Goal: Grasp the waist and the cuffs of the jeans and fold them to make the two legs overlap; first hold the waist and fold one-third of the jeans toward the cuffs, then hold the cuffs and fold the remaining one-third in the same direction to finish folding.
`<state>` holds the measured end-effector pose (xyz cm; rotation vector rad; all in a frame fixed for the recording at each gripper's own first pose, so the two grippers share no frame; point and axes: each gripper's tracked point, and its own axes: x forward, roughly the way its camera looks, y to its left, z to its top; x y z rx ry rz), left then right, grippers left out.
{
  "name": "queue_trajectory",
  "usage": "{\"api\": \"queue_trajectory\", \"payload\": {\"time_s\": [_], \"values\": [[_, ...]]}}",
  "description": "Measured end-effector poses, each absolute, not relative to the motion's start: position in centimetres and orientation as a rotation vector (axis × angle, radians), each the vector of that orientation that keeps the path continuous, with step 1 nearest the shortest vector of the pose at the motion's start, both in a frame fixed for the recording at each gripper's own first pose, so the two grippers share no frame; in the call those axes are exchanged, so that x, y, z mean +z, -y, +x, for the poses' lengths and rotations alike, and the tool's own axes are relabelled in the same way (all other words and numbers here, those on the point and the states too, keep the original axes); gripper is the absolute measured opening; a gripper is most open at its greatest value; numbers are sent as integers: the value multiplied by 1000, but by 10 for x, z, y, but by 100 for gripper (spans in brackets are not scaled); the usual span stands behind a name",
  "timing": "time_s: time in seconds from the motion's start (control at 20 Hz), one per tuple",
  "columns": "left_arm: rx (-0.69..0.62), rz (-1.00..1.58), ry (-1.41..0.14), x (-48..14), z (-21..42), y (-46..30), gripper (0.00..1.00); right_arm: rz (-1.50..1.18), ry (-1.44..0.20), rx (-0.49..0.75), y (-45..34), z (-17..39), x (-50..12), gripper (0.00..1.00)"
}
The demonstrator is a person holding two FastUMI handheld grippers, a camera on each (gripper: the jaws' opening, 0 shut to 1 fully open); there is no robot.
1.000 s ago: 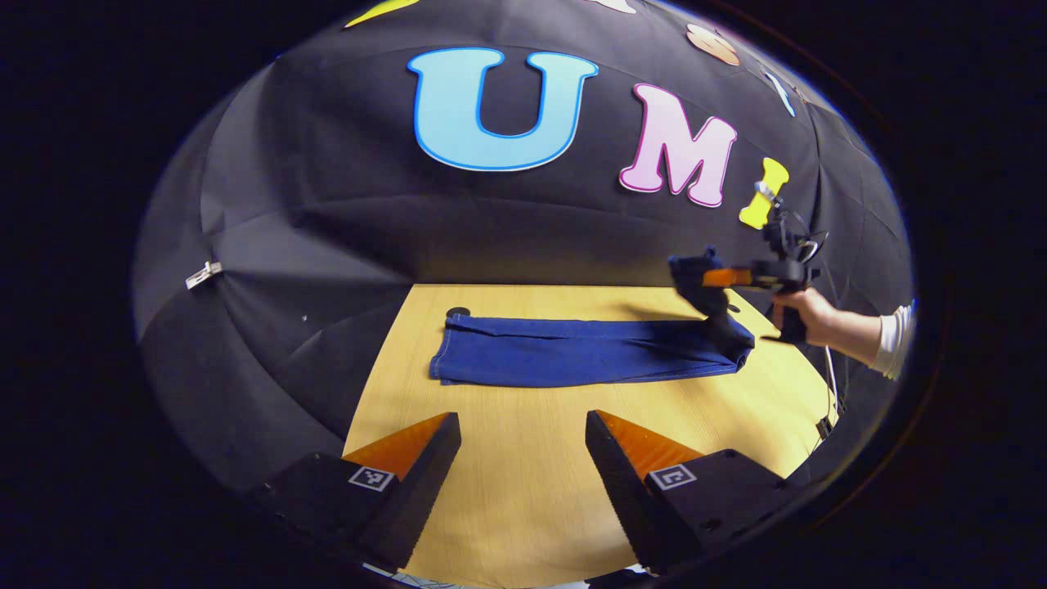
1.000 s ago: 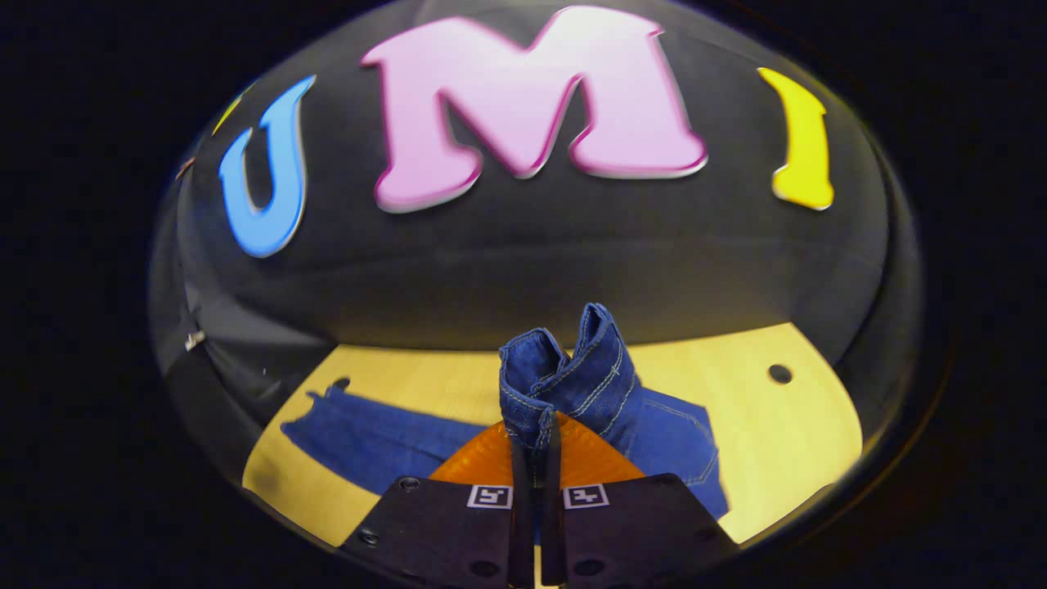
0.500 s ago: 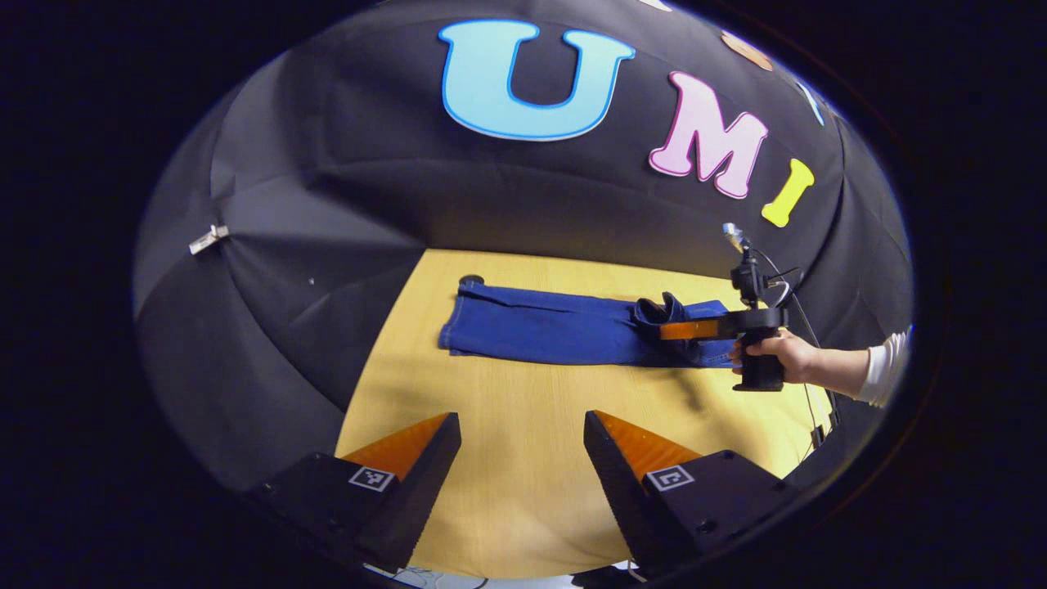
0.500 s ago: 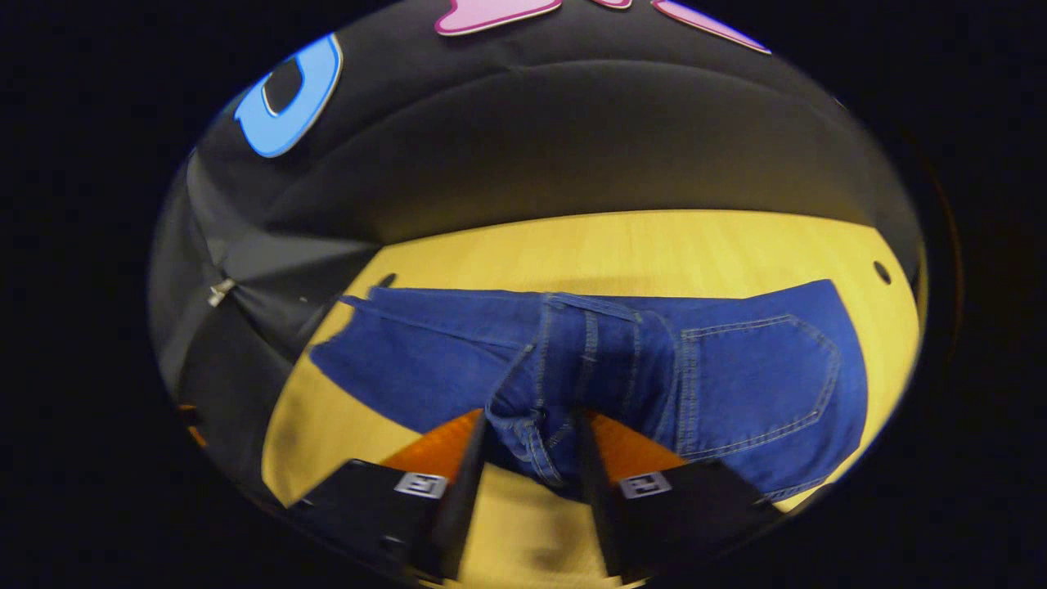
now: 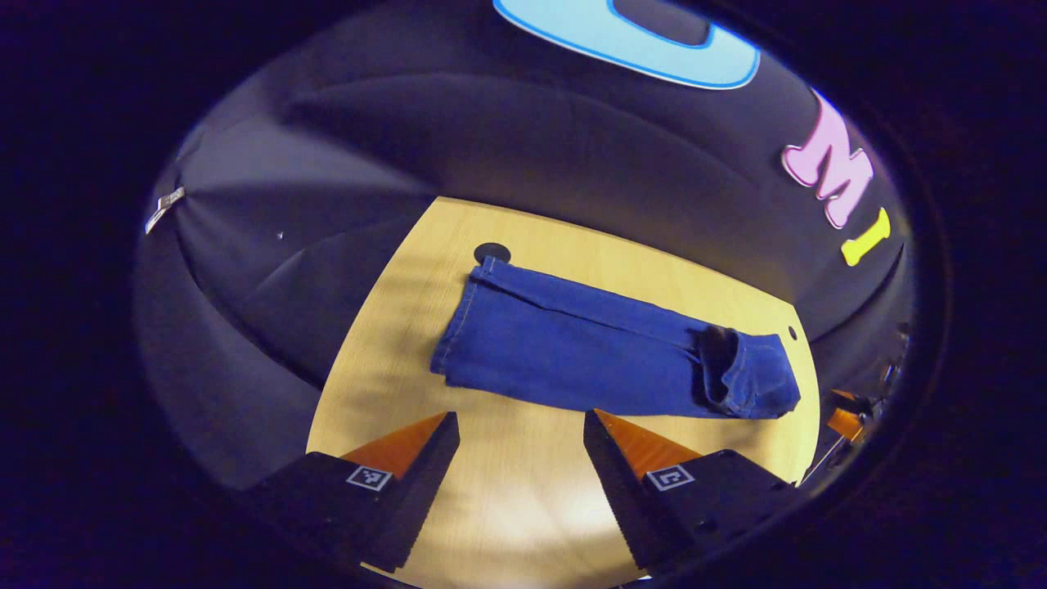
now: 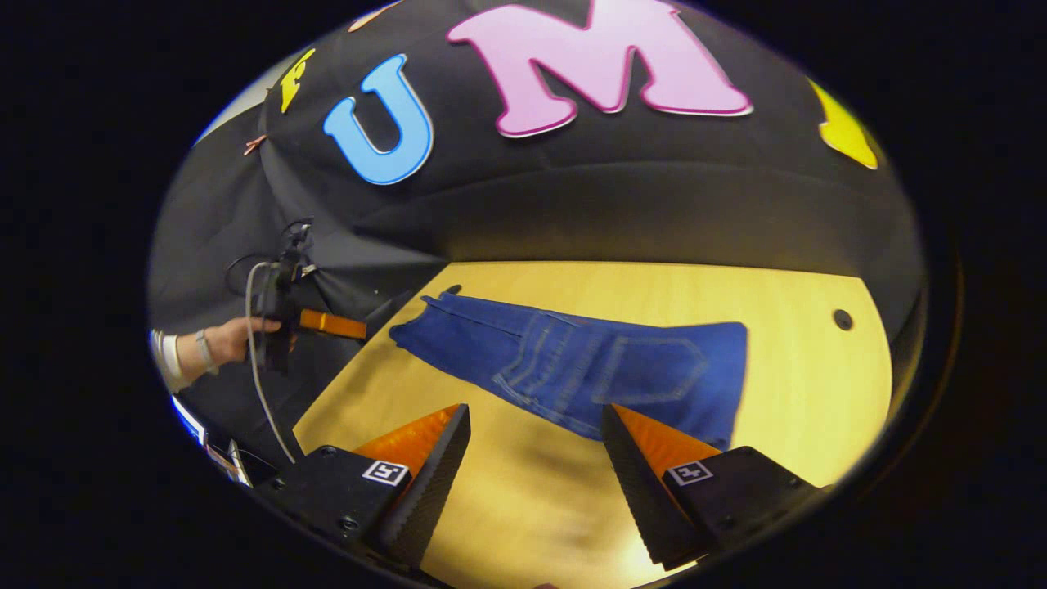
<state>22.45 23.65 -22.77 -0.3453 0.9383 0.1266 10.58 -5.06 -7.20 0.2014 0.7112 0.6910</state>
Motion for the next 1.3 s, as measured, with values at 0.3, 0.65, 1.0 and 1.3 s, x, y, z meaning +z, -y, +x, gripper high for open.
{"api": "queue_trajectory", "payload": {"time_s": [0.3, 0.65, 1.0, 1.3], "values": [[221, -358, -1164, -291, 273, -273, 97, 271, -779, 490, 144, 92, -96, 98], [233, -301, -1343, -329, 272, -269, 100, 271, -819, 448, 164, 99, -105, 99], [136, -200, -1298, -329, 276, -260, 95, 290, -806, 491, 146, 110, -89, 98], [233, -254, -1222, -324, 292, -246, 16, 305, -806, 497, 152, 107, -83, 98]]}}
